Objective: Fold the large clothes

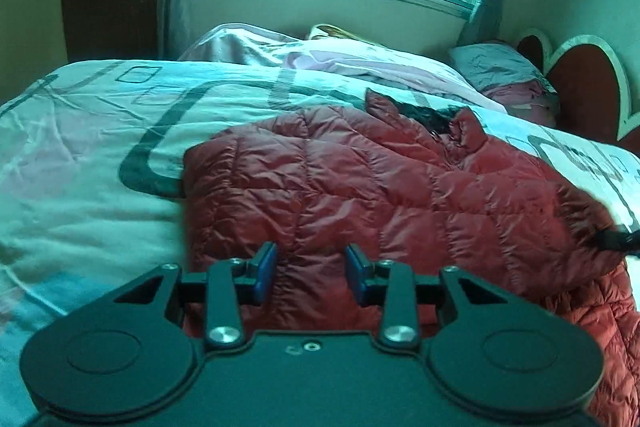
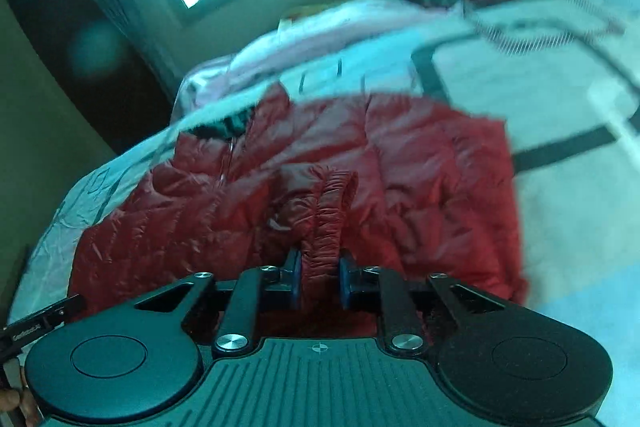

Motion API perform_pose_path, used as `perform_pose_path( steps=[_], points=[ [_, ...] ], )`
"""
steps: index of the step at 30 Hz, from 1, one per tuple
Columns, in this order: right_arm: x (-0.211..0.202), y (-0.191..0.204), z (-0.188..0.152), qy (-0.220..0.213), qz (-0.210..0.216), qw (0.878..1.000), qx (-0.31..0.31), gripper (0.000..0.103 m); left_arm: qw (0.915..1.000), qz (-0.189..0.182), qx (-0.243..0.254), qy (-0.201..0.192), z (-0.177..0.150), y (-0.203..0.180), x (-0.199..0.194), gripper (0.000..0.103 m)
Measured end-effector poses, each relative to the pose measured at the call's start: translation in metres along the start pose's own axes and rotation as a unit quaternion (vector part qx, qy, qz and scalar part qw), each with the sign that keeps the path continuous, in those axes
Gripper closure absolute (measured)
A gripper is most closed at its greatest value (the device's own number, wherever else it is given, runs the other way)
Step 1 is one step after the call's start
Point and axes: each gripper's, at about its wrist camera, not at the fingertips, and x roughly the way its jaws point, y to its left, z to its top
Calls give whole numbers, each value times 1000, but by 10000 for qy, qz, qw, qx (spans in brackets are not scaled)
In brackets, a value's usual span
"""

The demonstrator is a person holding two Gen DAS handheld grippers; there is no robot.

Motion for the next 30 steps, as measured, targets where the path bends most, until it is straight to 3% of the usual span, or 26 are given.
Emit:
perform_pose_path(
  steps=[2,6,7,8,9,10,11,14,16,19,22,25,27,28,30],
  points=[
    [-9,-2,-5,-114,-177,9997,-128,85,9997,-72,147,165,-6,-3,10,65],
    [26,-9,-18,466,-474,9977,-157,85,9987,-109,373,334,-10,-4,20,64],
    [25,-8,-18,436,-522,9975,-177,84,9985,-103,398,358,-5,-4,16,61],
    [20,-4,-15,393,-627,9970,-206,80,9988,-102,388,274,-2,-1,9,49],
    [12,1,-11,232,-829,9959,-266,57,9992,-129,387,50,3,2,0,29],
    [-2,7,-8,-151,-998,9942,-376,33,9989,-108,400,-232,8,5,-8,21],
    [-14,12,-5,-498,-946,9930,-509,32,9985,-105,422,-343,14,8,-10,21],
    [-6,28,13,-492,-789,9921,-846,34,9983,-234,482,-244,35,12,8,35],
    [18,39,23,-330,-718,9910,-1078,49,9975,-334,604,-161,44,11,27,36],
    [64,45,25,76,-992,9851,-1406,50,9956,-381,848,111,41,9,62,28],
    [91,28,18,460,-1185,9837,-1272,50,9955,-528,742,246,31,20,79,20],
    [78,27,17,358,-1320,9836,-1173,50,9960,-489,708,228,34,20,66,26],
    [51,38,18,-35,-1330,9837,-1210,48,9949,-679,733,-111,33,16,36,14],
    [36,44,14,-176,-1194,9852,-1217,39,9938,-799,748,-213,30,11,24,12],
    [21,56,2,-194,-980,9863,-1314,38,9909,-931,935,-270,18,-5,6,14]
  ],
)
